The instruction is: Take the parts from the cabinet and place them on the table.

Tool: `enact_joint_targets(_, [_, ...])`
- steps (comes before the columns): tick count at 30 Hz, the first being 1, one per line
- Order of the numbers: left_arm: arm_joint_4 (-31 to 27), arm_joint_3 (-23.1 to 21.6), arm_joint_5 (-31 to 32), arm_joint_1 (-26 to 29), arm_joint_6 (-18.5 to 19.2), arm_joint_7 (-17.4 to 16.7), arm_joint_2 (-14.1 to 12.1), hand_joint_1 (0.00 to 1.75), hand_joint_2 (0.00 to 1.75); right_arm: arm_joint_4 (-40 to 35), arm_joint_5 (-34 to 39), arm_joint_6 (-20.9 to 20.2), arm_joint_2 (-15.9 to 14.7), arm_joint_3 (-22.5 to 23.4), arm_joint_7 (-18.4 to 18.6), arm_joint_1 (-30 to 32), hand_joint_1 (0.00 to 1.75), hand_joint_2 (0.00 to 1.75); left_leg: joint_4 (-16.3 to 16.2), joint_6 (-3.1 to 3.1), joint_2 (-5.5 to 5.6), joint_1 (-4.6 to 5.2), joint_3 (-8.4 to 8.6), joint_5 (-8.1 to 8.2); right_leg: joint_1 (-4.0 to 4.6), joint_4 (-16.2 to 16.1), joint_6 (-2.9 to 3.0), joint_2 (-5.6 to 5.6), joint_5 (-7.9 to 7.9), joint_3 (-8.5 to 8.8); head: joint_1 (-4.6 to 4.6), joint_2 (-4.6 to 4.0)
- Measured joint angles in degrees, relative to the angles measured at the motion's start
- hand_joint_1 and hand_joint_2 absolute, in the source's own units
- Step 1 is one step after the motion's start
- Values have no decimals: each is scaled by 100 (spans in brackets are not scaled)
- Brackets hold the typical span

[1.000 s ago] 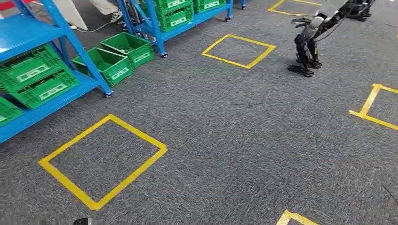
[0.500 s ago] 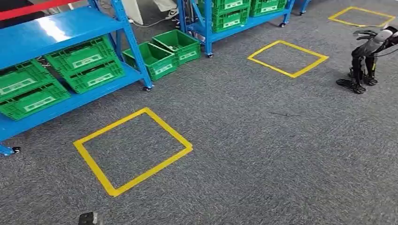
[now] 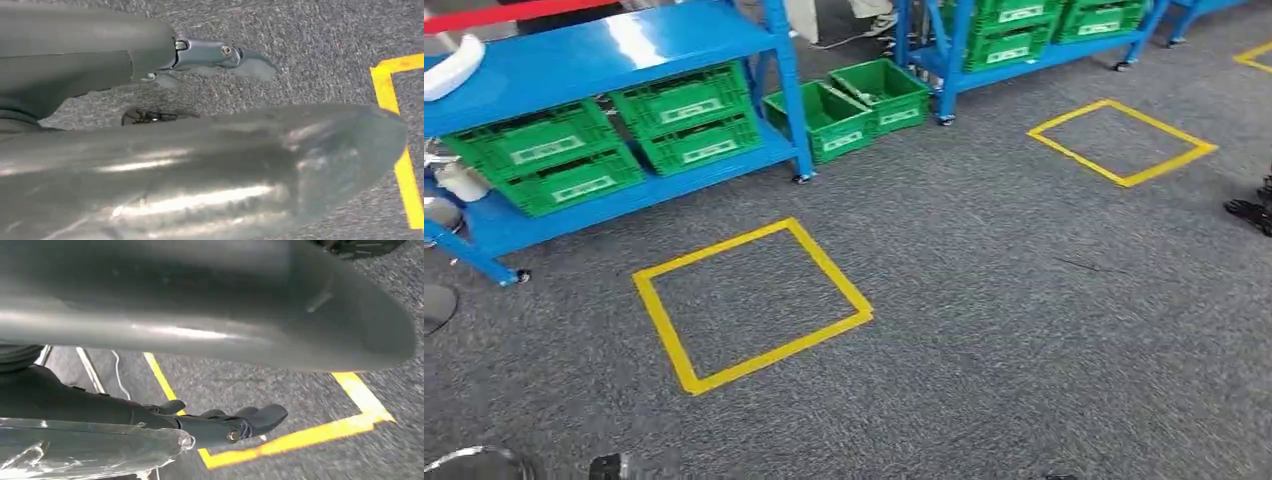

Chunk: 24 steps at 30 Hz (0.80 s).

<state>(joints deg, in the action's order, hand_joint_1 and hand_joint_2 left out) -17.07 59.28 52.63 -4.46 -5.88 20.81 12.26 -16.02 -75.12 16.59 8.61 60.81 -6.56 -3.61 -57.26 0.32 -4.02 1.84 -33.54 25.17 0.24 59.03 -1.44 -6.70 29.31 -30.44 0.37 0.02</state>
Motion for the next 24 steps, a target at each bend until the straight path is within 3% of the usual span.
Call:
enact_joint_targets(2, [0, 2, -2, 55, -4, 2, -7, 0, 0, 0, 0, 0, 2, 0, -2, -29, 0, 0, 83, 44, 178, -37, 53, -17, 16, -42, -77, -126, 36, 110, -13, 0])
enact_joint_targets(3, [2, 4, -9, 71, -4, 4, 0, 0, 0, 0, -2, 0, 0, 0, -7, -31, 0, 0, 113, 58, 228, -75, 90, -37, -10, 61, -111, 202, 78, 71, 11, 0])
enact_joint_targets(4, [2, 4, -11, 54, -4, 4, 0, 0, 0, 4, 0, 0, 4, 0, -11, -22, 0, 0, 113, 83, 287, -97, 101, -34, -30, 341, -125, 464, 226, -63, 15, 2])
enact_joint_targets(5, [2, 4, -15, 34, -4, 4, 2, 0, 0, 18, 0, -2, 7, 0, -11, -14, 0, 0, 112, 102, 372, -111, 108, -22, -48, 816, -146, 599, 446, -313, 37, 0])
enact_joint_targets(7, [9, 2, -17, 24, -2, 5, 9, 0, 0, 22, 0, 0, 0, 0, -4, 18, 0, 0, 111, 119, 546, -119, 125, 0, -58, 1730, -188, 653, 755, -852, 44, 0])
enact_joint_targets(8, [15, 2, -20, 38, -2, 4, 9, 0, 0, 22, 2, 0, 0, 0, -4, 31, 0, 0, 110, 106, 638, -129, 149, 16, -63, 1864, -202, 653, 691, -993, 46, 0])
enact_joint_targets(9, [17, 2, -28, 51, -2, 4, 9, 0, 0, 22, 2, 0, -2, 2, -4, 37, 0, 0, 108, 81, 731, -145, 182, 36, -71, 1699, -214, 657, 478, -971, 39, 0])
enact_joint_targets(11, [31, 2, -33, 54, 0, 4, 9, 0, 0, 22, 2, 0, -2, 2, -7, 37, 0, 0, 99, 12, 915, -195, 271, 92, -124, 746, -259, 740, -157, -594, 41, 0])
enact_joint_targets(12, [35, 2, -33, 52, 0, 4, 7, 0, 0, 22, 4, 0, -2, 2, -13, 44, 0, 0, 78, -35, 988, -204, 289, 131, -189, 259, -322, 964, -393, -390, 50, 0])
enact_joint_targets(13, [35, 2, -35, 35, -2, 11, -11, 0, 0, 50, 18, -4, 2, 4, -19, 46, 0, 0, 23, -89, 1063, -186, 272, 168, -242, 88, -354, 1316, -247, -297, 74, 0])
enact_joint_targets(14, [37, 2, -35, 27, -2, 15, -11, 0, 0, 55, 22, -2, 2, 7, -33, 42, 0, 0, 0, -101, 1122, -185, 236, 170, -244, 72, -238, 1280, -231, -259, 67, 2])
enact_joint_targets(16, [46, 2, -44, 67, -4, 35, -15, 0, 0, 57, 41, 2, 0, 7, -39, 39, 0, 0, 68, -150, 1261, -216, 210, 131, -204, 80, -139, 1141, -209, -259, 45, 0])
enact_joint_targets(17, [48, 2, -50, 83, -4, 35, -24, 0, 0, 57, 48, 4, 0, 7, -44, 36, 0, 0, 65, -167, 1314, -227, 213, 154, -224, 67, -88, 1059, -204, -236, 46, 0])
enact_joint_targets(18, [50, 2, -50, 94, -7, 35, -33, 0, 0, 57, 50, 9, 0, 9, -50, 38, 0, 0, 12, -195, 1026, -205, 206, 173, -214, 54, -51, 990, -191, -209, 46, 2])
enact_joint_targets(19, [52, 2, -50, 77, -7, 37, -28, 0, 0, 57, 50, 13, -2, 9, -63, 45, 0, 0, -202, -224, 693, -182, 90, 276, -206, 39, -9, 934, -169, -174, -18, 0])
enact_joint_targets(20, [52, 0, -50, 46, -7, 39, -31, 0, 0, 57, 55, 13, -2, 9, -66, 63, 0, 0, -668, -245, 536, -184, -174, 497, -185, 36, 19, 826, -144, -142, -31, 0])
enact_joint_targets(22, [57, 0, -52, 24, -7, 46, -31, 0, 0, 57, 59, 13, -2, 11, -66, 86, 0, 0, -1619, -243, 476, -184, -730, 827, -162, 36, 43, 635, -77, -91, -37, 0])
enact_joint_targets(23, [61, 0, -55, 43, -7, 46, -33, 0, 0, 57, 61, 13, -2, 13, -66, 87, 0, 0, -1863, -231, 476, -184, -917, 815, -148, 36, 50, 544, -40, -52, -31, 0])
enact_joint_targets(24, [66, 0, -61, 62, -7, 46, -39, 0, 0, 57, 61, 13, -2, 15, -66, 83, 0, 0, -1806, -208, 476, -181, -926, 655, -135, 36, 53, 471, -4, -6, -37, 0])
